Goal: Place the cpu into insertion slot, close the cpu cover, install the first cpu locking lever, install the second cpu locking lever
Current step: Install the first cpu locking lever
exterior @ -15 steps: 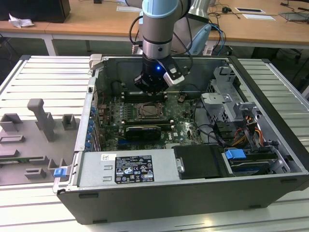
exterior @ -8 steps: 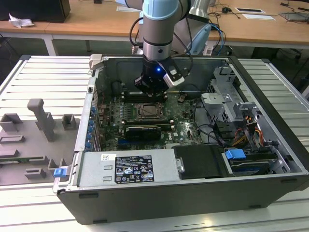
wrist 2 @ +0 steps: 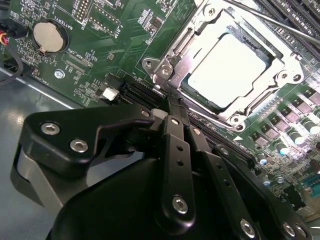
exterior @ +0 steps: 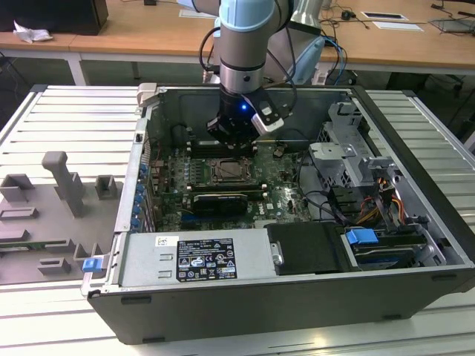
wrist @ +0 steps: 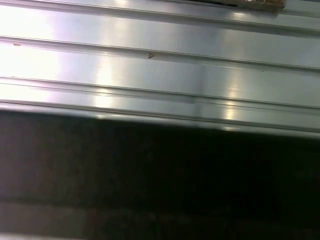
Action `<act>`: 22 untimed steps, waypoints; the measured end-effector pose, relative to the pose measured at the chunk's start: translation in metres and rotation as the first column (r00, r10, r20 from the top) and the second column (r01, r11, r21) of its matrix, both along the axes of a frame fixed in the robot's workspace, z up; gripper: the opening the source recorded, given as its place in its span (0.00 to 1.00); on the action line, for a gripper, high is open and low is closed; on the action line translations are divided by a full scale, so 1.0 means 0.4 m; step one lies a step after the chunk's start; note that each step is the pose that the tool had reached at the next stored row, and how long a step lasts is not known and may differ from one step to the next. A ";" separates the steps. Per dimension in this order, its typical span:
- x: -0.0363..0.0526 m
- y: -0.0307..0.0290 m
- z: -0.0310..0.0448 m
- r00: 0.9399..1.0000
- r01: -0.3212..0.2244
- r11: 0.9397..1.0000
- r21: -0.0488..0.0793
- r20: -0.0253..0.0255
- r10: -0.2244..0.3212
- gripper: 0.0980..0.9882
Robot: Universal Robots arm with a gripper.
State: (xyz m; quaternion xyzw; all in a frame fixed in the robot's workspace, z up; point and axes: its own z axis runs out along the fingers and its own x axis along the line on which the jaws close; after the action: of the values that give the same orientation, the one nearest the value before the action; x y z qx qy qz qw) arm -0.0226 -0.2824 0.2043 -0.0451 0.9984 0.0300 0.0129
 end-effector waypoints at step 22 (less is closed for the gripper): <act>0.000 0.000 0.004 1.000 0.000 1.000 -0.012 0.000 0.000 0.01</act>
State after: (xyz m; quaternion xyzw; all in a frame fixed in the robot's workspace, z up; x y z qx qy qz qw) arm -0.0224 -0.2823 0.2058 -0.0452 0.9986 0.0239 0.0126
